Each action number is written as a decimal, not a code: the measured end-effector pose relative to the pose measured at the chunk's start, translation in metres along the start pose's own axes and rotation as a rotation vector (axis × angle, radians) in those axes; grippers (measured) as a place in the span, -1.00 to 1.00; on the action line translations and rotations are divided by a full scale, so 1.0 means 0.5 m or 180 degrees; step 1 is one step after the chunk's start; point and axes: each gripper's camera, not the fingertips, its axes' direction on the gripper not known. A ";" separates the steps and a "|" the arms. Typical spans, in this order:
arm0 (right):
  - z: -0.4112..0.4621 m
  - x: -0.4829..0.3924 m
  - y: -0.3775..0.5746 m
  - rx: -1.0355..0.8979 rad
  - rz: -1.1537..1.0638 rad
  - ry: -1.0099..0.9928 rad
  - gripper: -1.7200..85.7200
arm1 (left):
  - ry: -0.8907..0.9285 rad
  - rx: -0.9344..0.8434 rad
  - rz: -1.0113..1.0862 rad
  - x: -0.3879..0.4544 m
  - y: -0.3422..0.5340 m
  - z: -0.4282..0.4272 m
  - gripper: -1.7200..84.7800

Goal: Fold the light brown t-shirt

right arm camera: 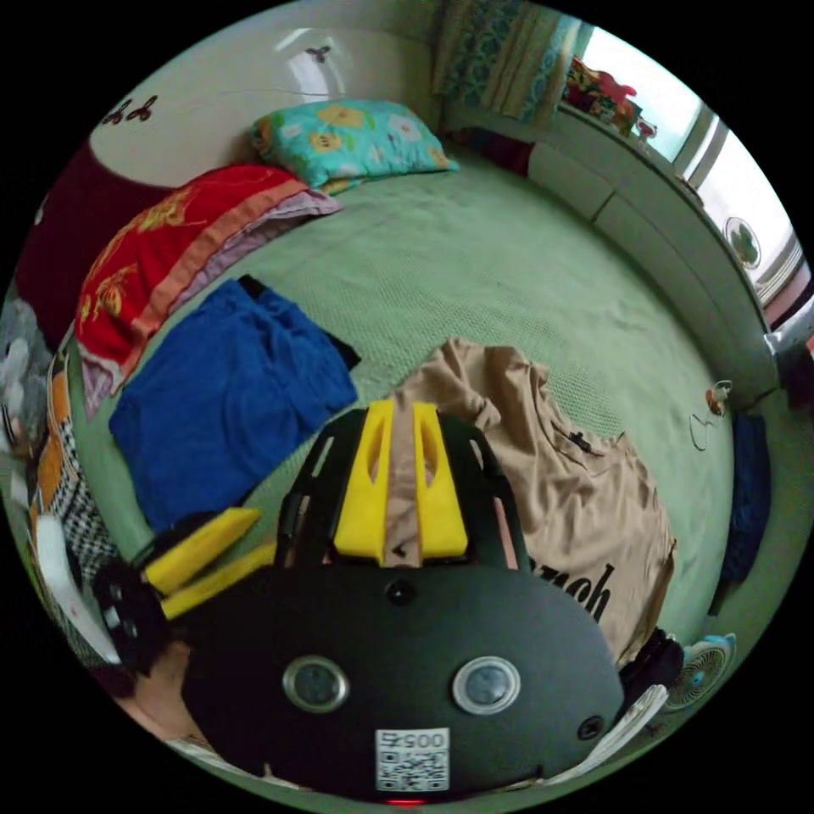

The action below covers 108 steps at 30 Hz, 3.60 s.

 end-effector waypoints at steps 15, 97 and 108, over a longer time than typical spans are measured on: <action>0.077 0.099 -0.101 -0.0248 0.0539 -0.0144 -0.99 | 0.0213 -0.0162 0.0037 0.002 0.002 0.019 -0.93; -0.135 0.933 0.492 -0.0908 0.0796 0.0447 -0.85 | 0.0945 -0.0151 0.1143 0.759 0.049 0.291 -0.80; -0.216 1.293 0.577 0.0092 0.2569 -0.1020 -0.81 | 0.0771 -0.0222 0.1214 0.743 0.030 0.312 -0.80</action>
